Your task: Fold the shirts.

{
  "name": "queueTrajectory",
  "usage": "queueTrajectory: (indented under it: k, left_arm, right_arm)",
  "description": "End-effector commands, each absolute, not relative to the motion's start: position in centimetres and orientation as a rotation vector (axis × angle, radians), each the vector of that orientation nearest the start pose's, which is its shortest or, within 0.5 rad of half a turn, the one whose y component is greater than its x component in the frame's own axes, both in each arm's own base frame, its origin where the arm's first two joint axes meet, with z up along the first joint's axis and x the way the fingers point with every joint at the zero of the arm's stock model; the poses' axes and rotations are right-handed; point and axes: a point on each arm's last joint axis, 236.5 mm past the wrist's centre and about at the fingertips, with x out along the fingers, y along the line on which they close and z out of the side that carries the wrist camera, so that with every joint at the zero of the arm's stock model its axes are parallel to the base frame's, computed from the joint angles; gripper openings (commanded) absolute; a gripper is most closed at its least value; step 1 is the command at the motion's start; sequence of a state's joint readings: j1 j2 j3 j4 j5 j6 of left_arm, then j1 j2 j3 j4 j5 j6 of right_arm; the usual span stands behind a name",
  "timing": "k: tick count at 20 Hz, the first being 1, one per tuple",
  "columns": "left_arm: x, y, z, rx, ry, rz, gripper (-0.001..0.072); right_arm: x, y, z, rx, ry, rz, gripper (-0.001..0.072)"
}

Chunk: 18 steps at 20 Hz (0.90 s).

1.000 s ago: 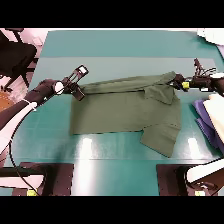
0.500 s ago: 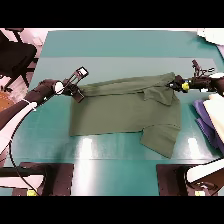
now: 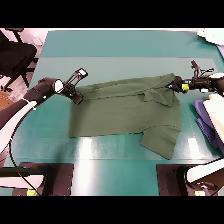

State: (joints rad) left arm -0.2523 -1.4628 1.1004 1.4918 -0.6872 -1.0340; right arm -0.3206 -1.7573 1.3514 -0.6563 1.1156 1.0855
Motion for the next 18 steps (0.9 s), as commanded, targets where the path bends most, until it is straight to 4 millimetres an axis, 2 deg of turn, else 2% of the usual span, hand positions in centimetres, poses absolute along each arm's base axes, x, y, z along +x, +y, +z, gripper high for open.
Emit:
queueTrajectory:
  k: [1,2,3,5,6,7,10,12,14,16,18]
  left_arm:
    - [45.6,-13.0,-2.8,0.502,0.937,-0.497,0.0541]
    - [46.0,-13.1,-1.9,0.499,0.919,-0.492,0.0541]
    - [46.3,-13.2,-1.1,0.499,0.908,-0.491,0.0541]
    - [46.5,-13.2,0.2,0.504,0.905,-0.493,0.0545]
    - [46.5,-13.2,0.9,0.5,0.901,-0.488,0.062]
    - [46.6,-12.8,1.7,0.474,0.893,-0.47,0.062]
    - [46.6,-9.8,5.0,0.33,0.869,-0.375,0.0621]
    - [45.3,-7.6,7.2,0.266,0.876,-0.346,0.0621]
    - [43.3,-6.5,9.2,0.23,0.886,-0.362,0.0621]
    - [40.7,-7.4,11.4,0.126,0.892,-0.418,0.0621]
    - [37.8,-9.4,13.1,0.016,0.921,-0.511,0.0621]
  right_arm:
    - [48.1,1.8,-4.6,0.73,1.144,0.41,0.0286]
    - [47.8,1.6,-4.5,0.737,1.149,0.413,0.0447]
    - [47.6,1.3,-4.3,0.743,1.15,0.414,0.0487]
    - [47.6,0.2,-3.4,0.744,1.128,0.401,0.0488]
    - [47.7,-0.6,-2.7,0.743,1.105,0.388,0.0488]
    - [47.8,-1.6,-1.8,0.741,1.078,0.369,0.0488]
    - [47.4,-4.7,0.6,0.743,1.013,0.321,0.0488]
    - [46.7,-6.3,2.7,0.738,0.977,0.307,0.0488]
    - [45.3,-6.9,5.2,0.717,0.956,0.323,0.0488]
    - [43.1,-6.5,7.8,0.705,0.962,0.366,0.0488]
    - [41.2,-5.8,10.1,0.712,0.95,0.359,0.0487]
